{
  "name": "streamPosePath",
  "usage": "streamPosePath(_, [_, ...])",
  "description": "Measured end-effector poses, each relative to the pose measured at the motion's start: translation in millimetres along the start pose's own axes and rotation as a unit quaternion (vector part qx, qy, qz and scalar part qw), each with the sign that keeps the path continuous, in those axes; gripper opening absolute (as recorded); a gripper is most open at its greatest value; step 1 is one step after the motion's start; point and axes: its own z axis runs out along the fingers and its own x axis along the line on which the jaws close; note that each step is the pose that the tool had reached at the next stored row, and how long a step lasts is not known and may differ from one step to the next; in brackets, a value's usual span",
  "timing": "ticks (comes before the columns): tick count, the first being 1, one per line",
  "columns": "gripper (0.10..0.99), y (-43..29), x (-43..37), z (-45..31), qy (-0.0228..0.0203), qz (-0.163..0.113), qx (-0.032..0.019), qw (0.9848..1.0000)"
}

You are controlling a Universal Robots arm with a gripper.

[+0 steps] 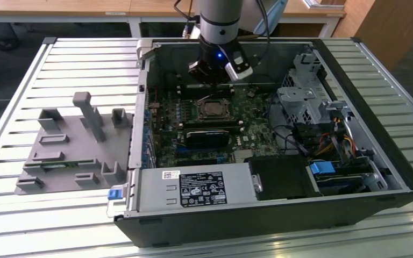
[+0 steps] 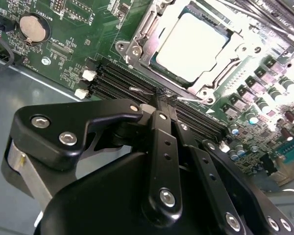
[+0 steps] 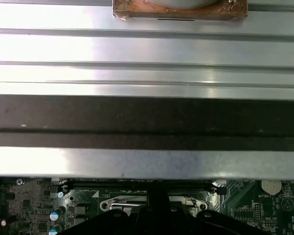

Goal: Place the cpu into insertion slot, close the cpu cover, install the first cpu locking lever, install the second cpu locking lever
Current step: 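Install the first cpu locking lever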

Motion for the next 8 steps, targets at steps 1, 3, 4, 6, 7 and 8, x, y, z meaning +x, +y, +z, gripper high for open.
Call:
streamPosePath(1, [0.106, 0.1, -0.3, 0.5, 0.0, 0.0, 0.0, 1.0])
streamPosePath(3, [0.106, 0.0, -1.3, 1.5, 0.0, 0.0, 0.0, 1.0])
streamPosePath(4, [0.106, -0.1, -1.9, 2.0, 0.0, 0.0, 0.0001, 1.0])
streamPosePath(6, [0.106, -0.2, -3.3, 3.2, 0.0001, 0.0, 0.0001, 1.0])
streamPosePath(7, [0.106, -0.2, -4.0, 3.8, 0.0, 0.0, 0.0001, 1.0])
streamPosePath(8, [0.106, -0.3, -4.8, 4.3, 0.0001, 0.0, 0.0001, 1.0])
